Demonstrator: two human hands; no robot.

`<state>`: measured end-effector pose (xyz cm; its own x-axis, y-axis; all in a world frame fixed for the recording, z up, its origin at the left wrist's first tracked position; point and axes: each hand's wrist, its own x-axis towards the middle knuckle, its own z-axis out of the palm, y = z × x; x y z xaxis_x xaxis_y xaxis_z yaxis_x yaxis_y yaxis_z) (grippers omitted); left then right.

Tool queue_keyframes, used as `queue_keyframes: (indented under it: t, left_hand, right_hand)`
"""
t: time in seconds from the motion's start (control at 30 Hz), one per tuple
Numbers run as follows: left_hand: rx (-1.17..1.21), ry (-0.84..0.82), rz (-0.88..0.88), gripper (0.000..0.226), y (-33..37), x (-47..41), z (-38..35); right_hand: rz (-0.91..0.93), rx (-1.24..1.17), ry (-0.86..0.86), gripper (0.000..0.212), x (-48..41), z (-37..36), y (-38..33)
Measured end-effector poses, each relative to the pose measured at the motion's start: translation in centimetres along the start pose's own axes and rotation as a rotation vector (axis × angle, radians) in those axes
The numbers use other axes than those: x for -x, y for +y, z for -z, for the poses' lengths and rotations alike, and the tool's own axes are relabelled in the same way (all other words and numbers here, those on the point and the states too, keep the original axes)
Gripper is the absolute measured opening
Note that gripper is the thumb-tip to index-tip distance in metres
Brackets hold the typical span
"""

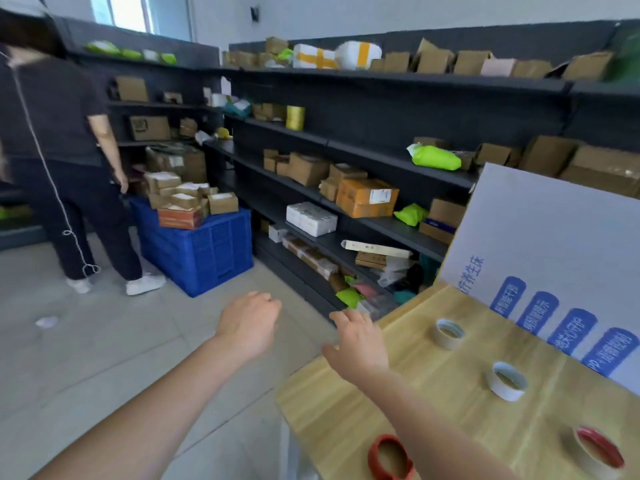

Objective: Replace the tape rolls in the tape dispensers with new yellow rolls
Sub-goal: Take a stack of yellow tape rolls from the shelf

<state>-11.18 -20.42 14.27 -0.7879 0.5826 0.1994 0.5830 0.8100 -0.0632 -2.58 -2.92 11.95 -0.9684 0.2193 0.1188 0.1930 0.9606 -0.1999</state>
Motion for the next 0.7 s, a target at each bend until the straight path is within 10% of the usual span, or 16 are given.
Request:
queue_keyframes:
  t: [0.7]
  left_hand:
    - [-0.070,0.218,0.231,0.024,-29.0,-15.9,1.3]
  right_hand:
    - [0.240,-0.018,0.189,0.054,-31.0,0.3,-19.5]
